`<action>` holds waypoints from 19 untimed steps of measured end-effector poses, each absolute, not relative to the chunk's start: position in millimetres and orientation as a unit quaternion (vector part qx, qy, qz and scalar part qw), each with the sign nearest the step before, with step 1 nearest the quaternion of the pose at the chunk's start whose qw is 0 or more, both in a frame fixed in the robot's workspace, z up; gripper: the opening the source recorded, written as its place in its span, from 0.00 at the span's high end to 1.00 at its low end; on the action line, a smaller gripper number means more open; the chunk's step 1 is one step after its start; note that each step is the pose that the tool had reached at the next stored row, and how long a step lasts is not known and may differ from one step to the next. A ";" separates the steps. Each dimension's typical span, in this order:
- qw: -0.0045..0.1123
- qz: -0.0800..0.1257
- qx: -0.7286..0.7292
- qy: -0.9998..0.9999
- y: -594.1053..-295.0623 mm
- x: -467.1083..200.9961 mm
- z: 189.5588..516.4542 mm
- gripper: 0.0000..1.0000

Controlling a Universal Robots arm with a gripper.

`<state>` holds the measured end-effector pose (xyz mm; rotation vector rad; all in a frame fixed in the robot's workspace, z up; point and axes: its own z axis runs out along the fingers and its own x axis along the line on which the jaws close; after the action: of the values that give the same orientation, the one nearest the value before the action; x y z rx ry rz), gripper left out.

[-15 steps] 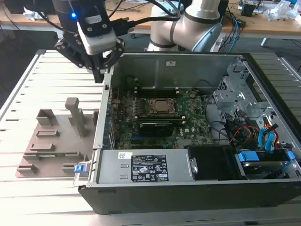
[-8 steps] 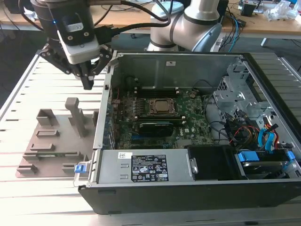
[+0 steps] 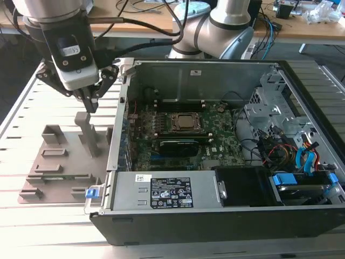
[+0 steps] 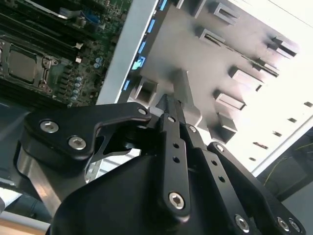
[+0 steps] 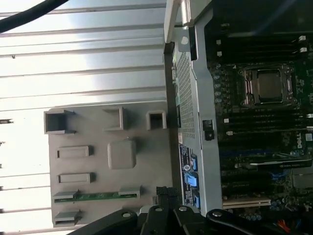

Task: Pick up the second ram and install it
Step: 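Reach for the second ram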

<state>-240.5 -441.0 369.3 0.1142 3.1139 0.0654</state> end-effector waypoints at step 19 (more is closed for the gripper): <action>0.012 0.009 0.034 0.999 -467.1 -310.3 324.0 0.89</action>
<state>-310.3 -467.1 324.0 0.1065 3.1162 0.0266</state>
